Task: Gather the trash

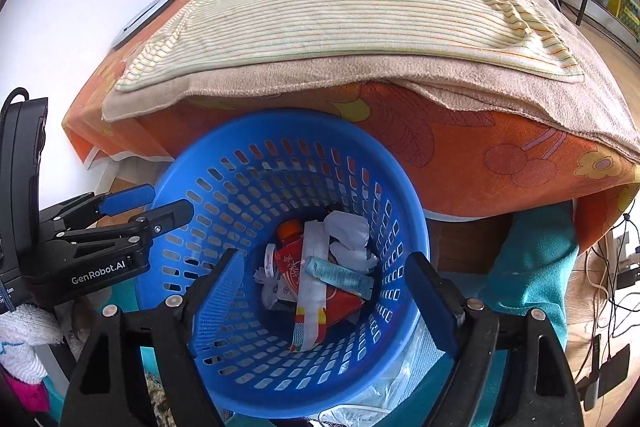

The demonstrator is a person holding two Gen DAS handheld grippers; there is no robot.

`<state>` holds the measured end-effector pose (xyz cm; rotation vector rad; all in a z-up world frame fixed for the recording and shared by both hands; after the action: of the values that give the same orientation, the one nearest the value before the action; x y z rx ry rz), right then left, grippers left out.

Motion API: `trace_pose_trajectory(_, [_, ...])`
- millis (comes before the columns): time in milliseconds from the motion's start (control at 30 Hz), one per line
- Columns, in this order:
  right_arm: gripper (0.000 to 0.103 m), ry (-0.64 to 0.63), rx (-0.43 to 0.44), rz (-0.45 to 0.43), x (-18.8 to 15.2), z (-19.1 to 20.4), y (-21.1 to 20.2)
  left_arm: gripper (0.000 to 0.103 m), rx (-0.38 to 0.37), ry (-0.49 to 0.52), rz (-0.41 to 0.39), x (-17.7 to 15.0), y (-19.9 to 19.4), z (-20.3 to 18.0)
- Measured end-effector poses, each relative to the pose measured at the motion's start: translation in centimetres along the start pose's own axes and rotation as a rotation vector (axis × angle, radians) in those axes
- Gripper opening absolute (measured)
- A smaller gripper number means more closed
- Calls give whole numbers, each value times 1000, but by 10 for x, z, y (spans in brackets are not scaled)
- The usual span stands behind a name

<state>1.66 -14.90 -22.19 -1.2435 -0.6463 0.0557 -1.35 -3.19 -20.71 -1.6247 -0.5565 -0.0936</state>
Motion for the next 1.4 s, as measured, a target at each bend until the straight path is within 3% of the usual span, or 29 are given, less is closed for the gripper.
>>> trace_pose_trajectory(700, [95, -8, -74, -88, 25, -2, -37, 67, -15, -37, -54, 17, -22, 2])
trace_pose_trajectory(1033, [100, -10, -92, -182, 41, -1, -71, 68, -24, 5, -174, 39, -69, -11])
trace_pose_trajectory(1133, [100, -5, -88, -205, 45, 0, -81, 78, -29, 22, -218, 44, -86, -17])
trace_pose_trajectory(1400, [103, -1, -92, -285, 58, 0, -114, 81, -50, 50, -302, 56, -125, -31])
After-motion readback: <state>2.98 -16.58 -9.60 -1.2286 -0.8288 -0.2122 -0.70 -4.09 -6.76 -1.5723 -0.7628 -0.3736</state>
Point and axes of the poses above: each gripper's, at about its wrist camera, not at the fingertips, and y roughly the way its jaws point, z to its left, x to its top, the point moved 7 cm from there along y, roughly the way its jaws point, and after that the axes turned 3 degrees about -y, right-handed, at the moved point
